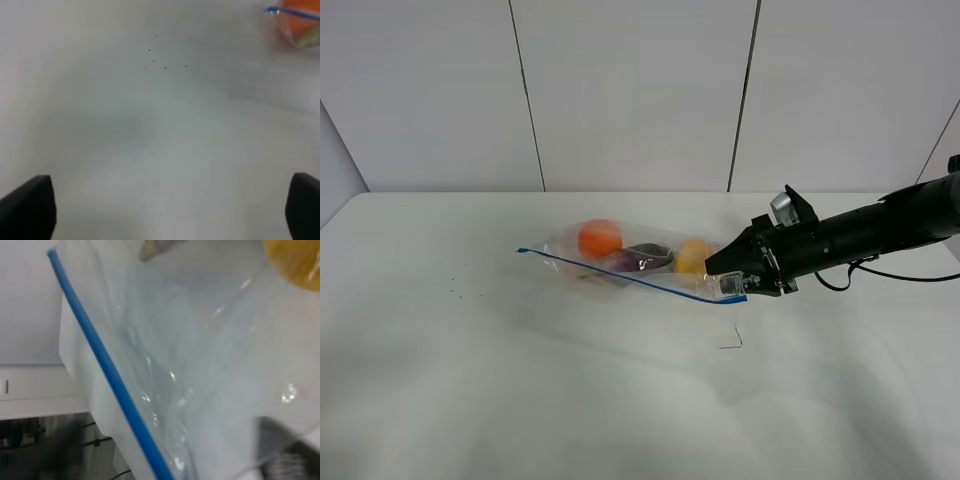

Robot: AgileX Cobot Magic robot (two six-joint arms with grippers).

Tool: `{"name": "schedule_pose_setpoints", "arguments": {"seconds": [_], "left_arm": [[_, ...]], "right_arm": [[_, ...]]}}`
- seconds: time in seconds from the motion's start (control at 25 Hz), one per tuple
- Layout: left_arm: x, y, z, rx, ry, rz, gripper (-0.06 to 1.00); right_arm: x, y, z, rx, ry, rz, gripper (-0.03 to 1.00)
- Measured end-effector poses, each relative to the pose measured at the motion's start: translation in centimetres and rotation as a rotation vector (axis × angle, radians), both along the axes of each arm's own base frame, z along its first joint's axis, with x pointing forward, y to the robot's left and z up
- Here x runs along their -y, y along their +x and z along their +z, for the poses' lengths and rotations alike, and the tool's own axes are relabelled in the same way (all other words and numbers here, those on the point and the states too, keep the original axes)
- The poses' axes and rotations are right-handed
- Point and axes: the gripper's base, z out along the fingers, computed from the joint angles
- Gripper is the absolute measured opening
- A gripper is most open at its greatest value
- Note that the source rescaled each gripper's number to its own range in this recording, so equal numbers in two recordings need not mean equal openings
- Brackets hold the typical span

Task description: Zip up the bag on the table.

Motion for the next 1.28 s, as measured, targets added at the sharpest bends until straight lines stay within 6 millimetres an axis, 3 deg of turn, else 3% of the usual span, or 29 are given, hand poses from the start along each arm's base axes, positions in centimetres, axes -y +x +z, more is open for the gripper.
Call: {"name": "schedule_pose_setpoints", "arguments": {"seconds": [0.08, 0.16, 0.64, 0.8, 0.92, 1.16, 1.28], "left_arm": [[0.0, 0.0, 0.0, 0.0, 0.0, 0.0, 1.0], [0.0, 0.0, 0.0, 0.0, 0.0, 0.0, 1.0], [0.0, 0.0, 0.0, 0.0, 0.0, 0.0, 1.0], [0.0, 0.0, 0.0, 0.0, 0.0, 0.0, 1.0], [0.0, 0.0, 0.0, 0.0, 0.0, 0.0, 1.0], [0.0, 0.0, 0.0, 0.0, 0.0, 0.0, 1.0], [0.0, 0.0, 0.0, 0.0, 0.0, 0.0, 1.0]], "right_arm": [[0.0, 0.0, 0.0, 0.0, 0.0, 0.0, 0.94], [0.0, 0.0, 0.0, 0.0, 0.0, 0.0, 0.98], [0.2, 0.1, -0.1, -0.026, -0.033, -0.018, 1.0], [1.1, 0.6, 1.0, 0.04, -0.222, 0.015, 1.0], [2.8, 0.9, 2.1, 0.06, -0.467, -0.028, 1.0], [6.9, 0.0, 4.6, 0.082, -0.954, -0.125, 1.0], [8.1, -0.6, 6.6, 0.106, -1.077, -0.161, 1.0]]}}
